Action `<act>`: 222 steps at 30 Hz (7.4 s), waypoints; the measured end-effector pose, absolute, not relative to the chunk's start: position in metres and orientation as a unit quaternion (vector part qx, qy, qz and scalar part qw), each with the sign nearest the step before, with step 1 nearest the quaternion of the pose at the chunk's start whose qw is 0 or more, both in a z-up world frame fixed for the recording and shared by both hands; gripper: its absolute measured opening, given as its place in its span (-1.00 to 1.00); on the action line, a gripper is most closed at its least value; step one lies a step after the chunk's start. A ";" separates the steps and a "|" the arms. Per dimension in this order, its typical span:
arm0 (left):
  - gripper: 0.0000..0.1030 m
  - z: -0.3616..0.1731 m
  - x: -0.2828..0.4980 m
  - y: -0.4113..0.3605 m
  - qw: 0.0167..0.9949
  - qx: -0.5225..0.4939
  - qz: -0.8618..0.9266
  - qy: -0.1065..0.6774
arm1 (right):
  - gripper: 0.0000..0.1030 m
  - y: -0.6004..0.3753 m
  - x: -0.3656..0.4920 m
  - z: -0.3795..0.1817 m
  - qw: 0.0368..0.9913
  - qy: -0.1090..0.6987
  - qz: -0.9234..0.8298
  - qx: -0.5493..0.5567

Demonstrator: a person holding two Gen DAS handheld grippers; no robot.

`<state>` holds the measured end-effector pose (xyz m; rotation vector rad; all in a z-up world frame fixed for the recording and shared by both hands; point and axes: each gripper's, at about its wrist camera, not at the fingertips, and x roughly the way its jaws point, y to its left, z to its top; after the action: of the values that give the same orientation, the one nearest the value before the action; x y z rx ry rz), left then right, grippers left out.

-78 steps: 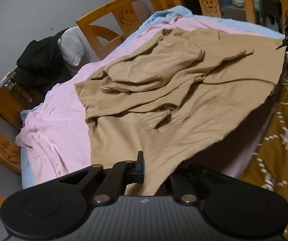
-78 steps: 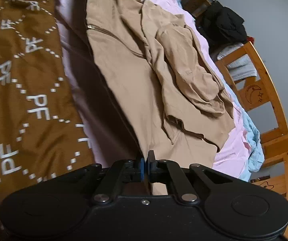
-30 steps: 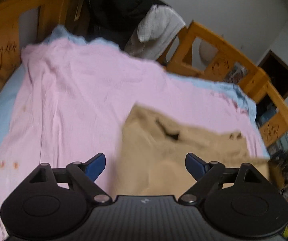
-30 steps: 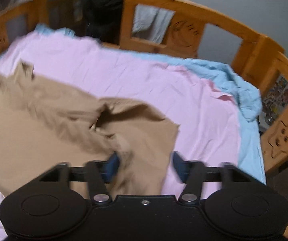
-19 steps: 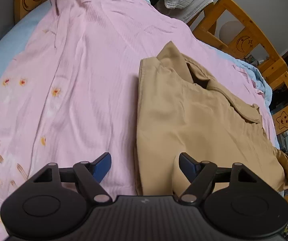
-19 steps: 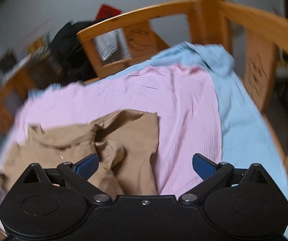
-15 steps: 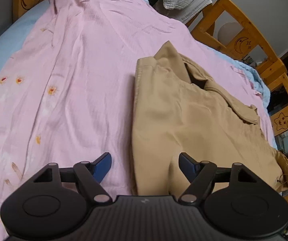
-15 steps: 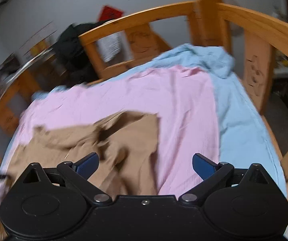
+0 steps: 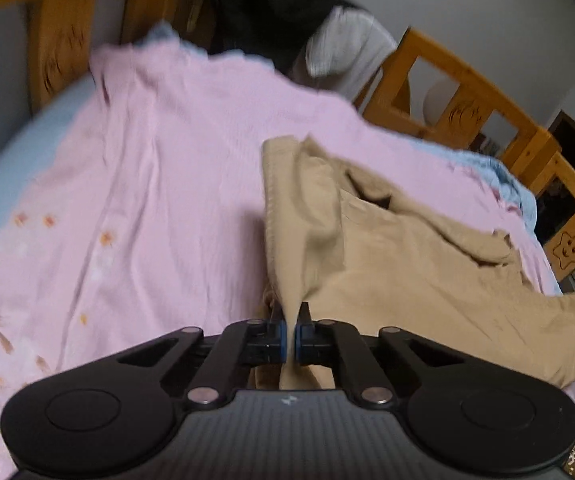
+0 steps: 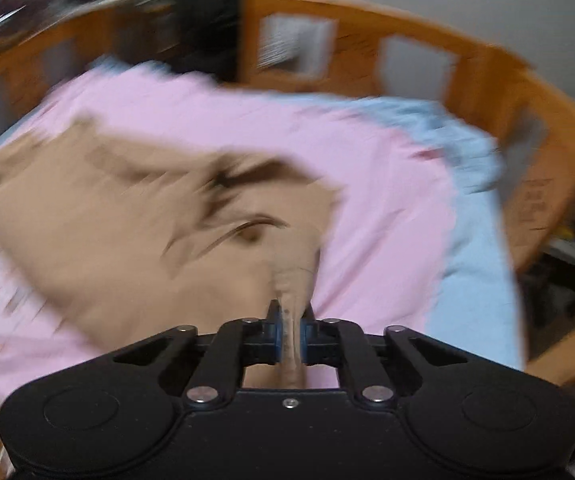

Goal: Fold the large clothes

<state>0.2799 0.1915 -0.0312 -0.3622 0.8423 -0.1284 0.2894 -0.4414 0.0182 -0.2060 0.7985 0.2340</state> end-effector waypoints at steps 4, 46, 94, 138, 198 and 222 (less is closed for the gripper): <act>-0.95 -0.039 0.275 0.201 0.888 -0.194 -0.062 0.411 | -0.89 -0.445 0.314 0.020 0.926 0.365 0.063 -0.078; 0.36 -0.046 0.220 0.211 0.830 -0.305 -0.147 0.442 | 0.19 -0.475 0.247 -0.039 0.816 0.521 0.102 0.227; 0.53 -0.075 0.199 0.191 0.837 -0.404 0.003 0.368 | 0.23 -0.215 0.291 -0.032 0.936 0.266 0.124 -0.193; 0.24 -0.070 0.196 0.187 0.851 -0.387 0.025 0.354 | 0.98 -0.188 0.212 -0.075 0.938 0.240 0.087 -0.232; -0.95 0.033 0.155 -0.184 0.829 0.239 -0.430 0.266 | -0.77 -0.453 0.272 0.010 0.863 0.435 0.166 0.194; -0.36 0.032 0.200 -0.175 0.729 0.096 -0.573 0.361 | -0.80 -0.455 0.256 -0.057 0.878 0.456 0.143 -0.037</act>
<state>0.1999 -0.1750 0.0316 0.2112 0.7958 -1.2628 0.2565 -0.4546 -0.0565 -0.0769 0.9505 0.2980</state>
